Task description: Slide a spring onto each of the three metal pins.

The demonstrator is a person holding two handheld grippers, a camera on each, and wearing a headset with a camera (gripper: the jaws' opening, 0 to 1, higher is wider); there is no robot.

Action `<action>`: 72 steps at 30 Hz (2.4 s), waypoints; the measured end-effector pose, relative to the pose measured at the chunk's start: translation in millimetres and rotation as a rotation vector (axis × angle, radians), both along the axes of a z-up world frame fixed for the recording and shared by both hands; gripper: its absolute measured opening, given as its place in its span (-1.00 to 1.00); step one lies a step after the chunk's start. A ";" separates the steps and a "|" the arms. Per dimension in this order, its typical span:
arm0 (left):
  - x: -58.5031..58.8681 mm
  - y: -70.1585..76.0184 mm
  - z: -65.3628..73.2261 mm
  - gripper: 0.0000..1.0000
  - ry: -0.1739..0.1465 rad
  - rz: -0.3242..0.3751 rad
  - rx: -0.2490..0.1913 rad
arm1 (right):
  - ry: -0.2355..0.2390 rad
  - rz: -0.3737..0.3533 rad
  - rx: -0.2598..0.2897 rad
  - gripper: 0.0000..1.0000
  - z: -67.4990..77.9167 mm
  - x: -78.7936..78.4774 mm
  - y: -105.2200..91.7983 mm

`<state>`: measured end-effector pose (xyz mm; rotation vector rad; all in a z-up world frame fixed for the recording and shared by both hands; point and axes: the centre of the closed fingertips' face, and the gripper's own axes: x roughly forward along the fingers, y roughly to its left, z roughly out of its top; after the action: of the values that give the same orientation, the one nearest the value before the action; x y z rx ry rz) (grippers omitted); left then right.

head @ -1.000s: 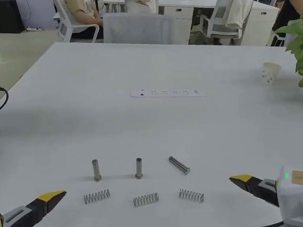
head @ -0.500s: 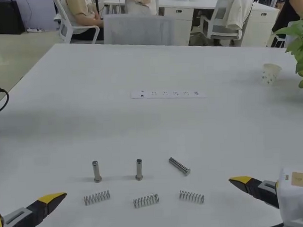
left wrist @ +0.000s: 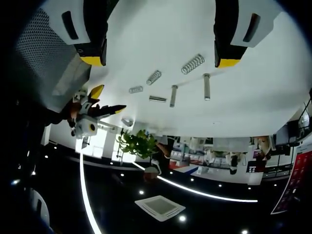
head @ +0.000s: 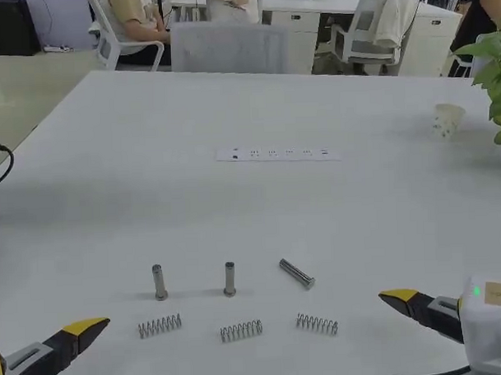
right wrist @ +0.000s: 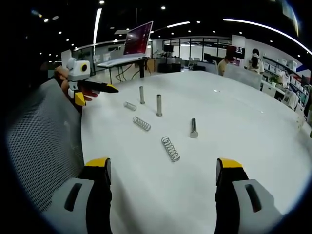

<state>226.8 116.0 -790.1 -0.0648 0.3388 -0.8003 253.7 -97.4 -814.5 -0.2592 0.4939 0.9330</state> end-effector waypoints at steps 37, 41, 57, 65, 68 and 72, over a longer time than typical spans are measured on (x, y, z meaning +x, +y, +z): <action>-0.4 1.2 4.2 0.73 -0.010 0.007 0.008 | -0.058 0.008 -0.039 0.72 31.5 28.6 -4.1; -0.8 1.1 5.7 0.73 -0.012 0.008 0.005 | -0.064 0.015 -0.061 0.70 35.6 40.5 -4.0; -3.0 1.1 12.3 0.72 -0.021 0.005 0.021 | -0.092 0.079 -0.098 0.60 48.2 76.4 26.5; -3.0 3.2 15.2 0.70 -0.030 0.015 0.026 | -0.093 0.089 -0.116 0.52 47.7 92.2 38.4; -3.4 4.1 16.3 0.69 -0.034 0.017 0.031 | -0.087 0.089 -0.129 0.48 45.9 98.1 42.1; -3.7 4.1 18.0 0.68 -0.038 0.020 0.035 | -0.088 0.089 -0.141 0.40 43.5 106.7 47.5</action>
<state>223.1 120.0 -772.1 -0.0202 0.3162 -0.7741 360.4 -49.9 -771.0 -0.4509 0.4704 0.9704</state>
